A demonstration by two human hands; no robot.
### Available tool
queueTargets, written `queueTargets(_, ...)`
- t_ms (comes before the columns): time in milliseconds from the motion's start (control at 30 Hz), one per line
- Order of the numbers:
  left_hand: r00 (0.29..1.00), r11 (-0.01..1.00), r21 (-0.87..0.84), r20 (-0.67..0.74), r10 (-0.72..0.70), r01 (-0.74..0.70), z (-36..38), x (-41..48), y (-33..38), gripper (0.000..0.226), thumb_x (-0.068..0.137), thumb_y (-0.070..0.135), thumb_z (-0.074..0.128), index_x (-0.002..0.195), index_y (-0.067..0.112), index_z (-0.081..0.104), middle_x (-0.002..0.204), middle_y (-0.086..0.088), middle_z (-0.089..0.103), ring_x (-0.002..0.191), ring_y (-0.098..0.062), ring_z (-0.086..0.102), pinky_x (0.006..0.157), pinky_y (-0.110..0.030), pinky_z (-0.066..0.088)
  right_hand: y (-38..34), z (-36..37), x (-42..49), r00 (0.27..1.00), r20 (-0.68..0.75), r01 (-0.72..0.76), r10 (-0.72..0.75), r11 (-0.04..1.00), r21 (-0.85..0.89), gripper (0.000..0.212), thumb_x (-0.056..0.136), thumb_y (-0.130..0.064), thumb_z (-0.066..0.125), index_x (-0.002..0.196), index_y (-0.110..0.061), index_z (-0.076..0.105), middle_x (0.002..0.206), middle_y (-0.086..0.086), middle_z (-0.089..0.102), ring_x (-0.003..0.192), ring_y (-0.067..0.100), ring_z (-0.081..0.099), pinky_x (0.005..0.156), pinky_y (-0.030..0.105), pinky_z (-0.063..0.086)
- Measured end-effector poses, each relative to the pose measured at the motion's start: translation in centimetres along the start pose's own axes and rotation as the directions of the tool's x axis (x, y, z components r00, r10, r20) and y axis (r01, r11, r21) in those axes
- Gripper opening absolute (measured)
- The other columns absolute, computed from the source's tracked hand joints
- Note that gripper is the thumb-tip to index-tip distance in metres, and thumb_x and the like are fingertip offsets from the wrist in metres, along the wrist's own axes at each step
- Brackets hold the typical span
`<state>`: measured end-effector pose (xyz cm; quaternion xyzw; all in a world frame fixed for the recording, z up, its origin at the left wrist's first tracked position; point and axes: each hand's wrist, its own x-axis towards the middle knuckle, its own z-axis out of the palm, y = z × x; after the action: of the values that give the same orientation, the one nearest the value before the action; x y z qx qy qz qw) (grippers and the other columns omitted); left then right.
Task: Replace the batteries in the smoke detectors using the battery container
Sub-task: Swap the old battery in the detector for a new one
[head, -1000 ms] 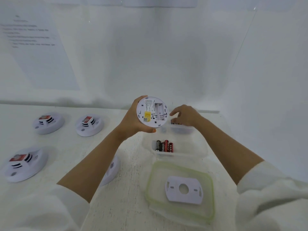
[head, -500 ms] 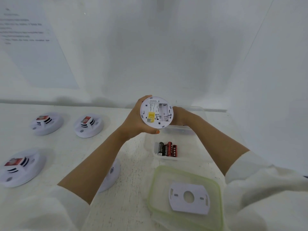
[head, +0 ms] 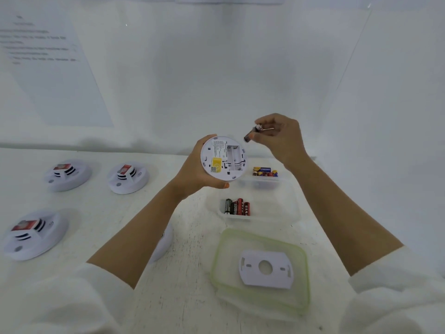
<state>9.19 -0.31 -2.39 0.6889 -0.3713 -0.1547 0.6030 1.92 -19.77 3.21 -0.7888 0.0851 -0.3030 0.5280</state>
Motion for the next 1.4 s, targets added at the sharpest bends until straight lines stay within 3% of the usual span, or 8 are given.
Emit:
queueTargets(133,1.0,1.0,-0.014,0.022,0.019,-0.018,1.1,-0.4,0.9,0.102,0.045,-0.003,0.079,0.133,0.02,0.03,0.12,0.007,0.048,0.104,0.003,0.055,0.075,-0.019,0.053,-1.5,0.2,-2.7,0.98,0.19,0.063,-0.053,0.997,-0.045,0.025,0.067,0.006,0.076,0.086,-0.007,0.066,0.077,0.003,0.066,0.063,0.007,0.066,0.069,0.023,0.057)
queueTargets(367,0.999,1.0,0.006,0.036,0.026,-0.026,1.6,-1.8,2.1,0.103,0.043,-0.003,0.078,0.132,0.018,0.03,0.118,0.007,0.048,0.101,0.004,0.056,0.074,-0.017,0.052,-1.7,0.3,-5.4,0.957,0.226,0.203,-0.181,0.976,-0.08,0.027,0.066,0.009,0.075,0.081,-0.012,0.07,0.076,0.001,0.069,0.071,0.01,0.067,0.071,0.025,0.057)
queueTargets(467,0.999,1.0,0.012,0.038,0.016,-0.017,1.8,-2.4,2.3,0.103,0.044,-0.003,0.078,0.132,0.018,0.03,0.117,0.006,0.049,0.098,0.005,0.057,0.072,-0.017,0.052,-1.3,0.4,-6.6,0.929,0.256,0.315,-0.268,0.935,-0.164,0.022,0.068,0.003,0.076,0.089,-0.003,0.072,0.087,0.011,0.071,0.079,0.022,0.068,0.077,0.033,0.056)
queueTargets(700,1.0,1.0,-0.02,0.022,0.013,-0.013,1.4,-3.6,2.8,0.104,0.044,-0.007,0.076,0.134,0.015,0.03,0.115,0.006,0.051,0.093,0.008,0.058,0.068,-0.017,0.053,-0.2,0.4,-8.8,0.786,0.389,0.605,-0.48,0.727,-0.325,0.018,0.08,-0.005,0.064,0.096,0.0,0.072,0.108,0.016,0.068,0.1,0.023,0.064,0.092,0.022,0.045)
queueTargets(900,0.999,1.0,-0.02,0.046,0.023,-0.022,1.8,-4.2,3.1,0.102,0.044,-0.008,0.076,0.132,0.018,0.031,0.115,0.006,0.05,0.095,0.007,0.058,0.07,-0.017,0.053,-1.6,0.3,-8.6,0.903,0.302,0.381,-0.304,0.892,-0.241,0.036,0.069,-0.008,0.078,0.104,-0.001,0.069,0.107,0.011,0.066,0.093,0.02,0.062,0.084,0.015,0.047)
queueTargets(1067,0.998,0.999,-0.027,0.05,0.025,-0.024,1.8,-4.4,3.3,0.101,0.045,-0.006,0.077,0.132,0.019,0.032,0.118,0.004,0.05,0.101,0.002,0.057,0.072,-0.019,0.053,-1.5,-0.1,-8.2,0.944,0.232,0.301,-0.236,0.904,-0.304,0.034,0.059,-0.026,0.085,0.091,-0.02,0.074,0.111,-0.008,0.051,0.098,0.013,0.044,0.092,0.034,0.037)
queueTargets(1200,0.998,0.999,-0.033,0.054,0.025,-0.023,2.0,-4.3,3.5,0.102,0.044,-0.006,0.077,0.131,0.021,0.032,0.118,0.004,0.049,0.103,-0.004,0.056,0.072,-0.02,0.053,-1.6,-0.1,-8.0,0.959,0.284,0.034,-0.016,0.998,-0.06,0.033,0.06,-0.01,0.084,0.088,-0.019,0.07,0.117,0.012,0.061,0.108,0.026,0.057,0.096,0.039,0.046)
queueTargets(1400,0.998,0.999,-0.034,0.054,0.037,-0.036,2.0,-4.1,3.3,0.102,0.043,-0.006,0.077,0.131,0.021,0.032,0.118,0.006,0.049,0.102,-0.002,0.056,0.072,-0.019,0.053,-1.0,0.6,-7.7,0.971,0.237,-0.011,-0.015,0.994,0.11,0.026,0.066,0.007,0.076,0.089,-0.001,0.068,0.104,0.028,0.064,0.1,0.038,0.061,0.083,0.053,0.052)
